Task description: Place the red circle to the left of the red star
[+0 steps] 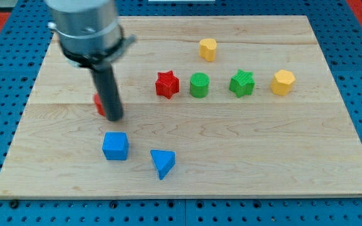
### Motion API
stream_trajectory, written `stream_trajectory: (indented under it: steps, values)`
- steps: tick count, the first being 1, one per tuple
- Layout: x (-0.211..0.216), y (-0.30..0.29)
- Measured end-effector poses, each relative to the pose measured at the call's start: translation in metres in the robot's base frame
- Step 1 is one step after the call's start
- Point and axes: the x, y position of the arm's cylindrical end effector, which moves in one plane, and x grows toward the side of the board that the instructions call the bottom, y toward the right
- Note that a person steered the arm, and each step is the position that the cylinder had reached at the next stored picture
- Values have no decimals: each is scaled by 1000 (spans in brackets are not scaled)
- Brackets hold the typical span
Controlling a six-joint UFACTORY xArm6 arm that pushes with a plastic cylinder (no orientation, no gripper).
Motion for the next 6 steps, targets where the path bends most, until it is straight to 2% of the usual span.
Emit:
stream_trajectory:
  steps: [1, 2, 3, 4, 5, 6]
  values:
    - [21, -2]
    - [19, -43]
    - [-29, -38]
    - [-36, 12]
    - [-36, 16]
    - [-53, -29]
